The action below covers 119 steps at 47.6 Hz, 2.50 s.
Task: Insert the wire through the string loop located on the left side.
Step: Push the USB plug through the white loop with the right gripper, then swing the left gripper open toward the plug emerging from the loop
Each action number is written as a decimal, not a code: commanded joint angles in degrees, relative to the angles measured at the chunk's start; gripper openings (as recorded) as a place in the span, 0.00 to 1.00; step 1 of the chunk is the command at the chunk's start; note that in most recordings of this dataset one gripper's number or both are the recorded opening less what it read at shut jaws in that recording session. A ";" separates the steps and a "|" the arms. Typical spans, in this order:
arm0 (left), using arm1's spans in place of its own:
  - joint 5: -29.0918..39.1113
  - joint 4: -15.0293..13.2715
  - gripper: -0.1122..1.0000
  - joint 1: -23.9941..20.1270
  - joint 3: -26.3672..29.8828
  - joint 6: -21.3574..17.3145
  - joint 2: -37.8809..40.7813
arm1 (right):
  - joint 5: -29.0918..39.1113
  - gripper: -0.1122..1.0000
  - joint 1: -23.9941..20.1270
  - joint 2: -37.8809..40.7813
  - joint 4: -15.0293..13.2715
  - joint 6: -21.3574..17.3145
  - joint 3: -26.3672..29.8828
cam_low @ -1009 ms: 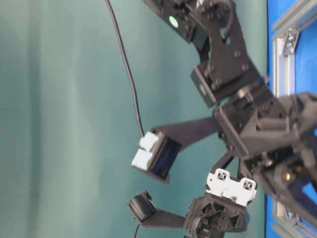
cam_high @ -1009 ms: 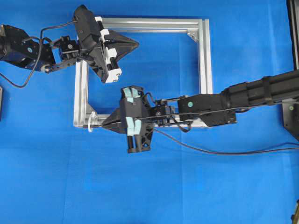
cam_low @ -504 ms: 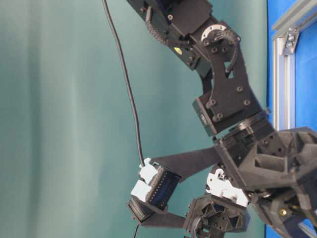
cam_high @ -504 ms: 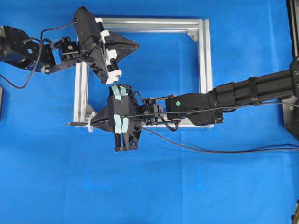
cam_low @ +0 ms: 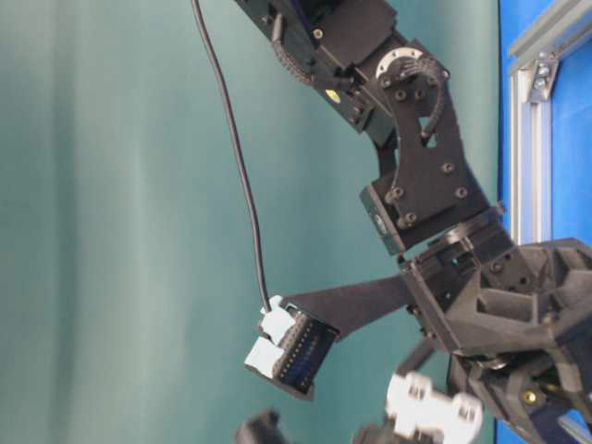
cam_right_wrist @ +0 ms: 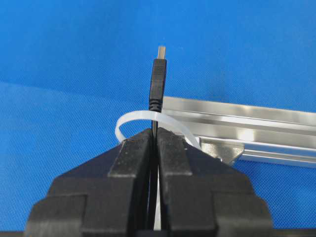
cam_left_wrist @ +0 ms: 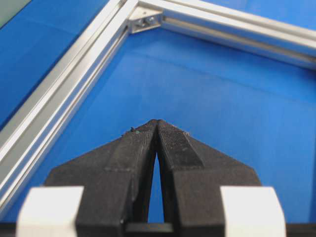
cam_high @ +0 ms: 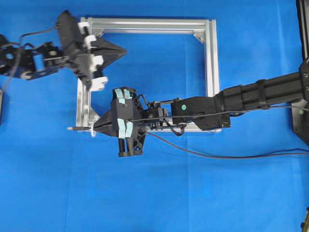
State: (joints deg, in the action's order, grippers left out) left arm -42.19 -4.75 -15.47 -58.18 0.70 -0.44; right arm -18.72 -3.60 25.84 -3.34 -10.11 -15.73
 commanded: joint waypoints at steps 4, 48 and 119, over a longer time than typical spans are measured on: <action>-1.32 0.09 0.10 0.09 -6.86 0.09 -8.17 | -0.26 0.10 -0.09 -1.05 -0.09 0.00 0.97; 2.90 0.09 0.10 19.60 -21.45 0.88 -27.25 | -0.18 0.10 -0.09 -1.14 0.00 -0.09 0.97; 6.94 0.09 0.90 28.56 -18.37 1.76 -19.95 | -0.26 0.10 -0.09 -1.14 0.00 -0.18 0.88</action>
State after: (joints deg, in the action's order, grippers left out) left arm -34.98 -4.83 13.27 -78.57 2.46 -22.68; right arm -18.72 -3.60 25.84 -3.34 -10.20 -15.73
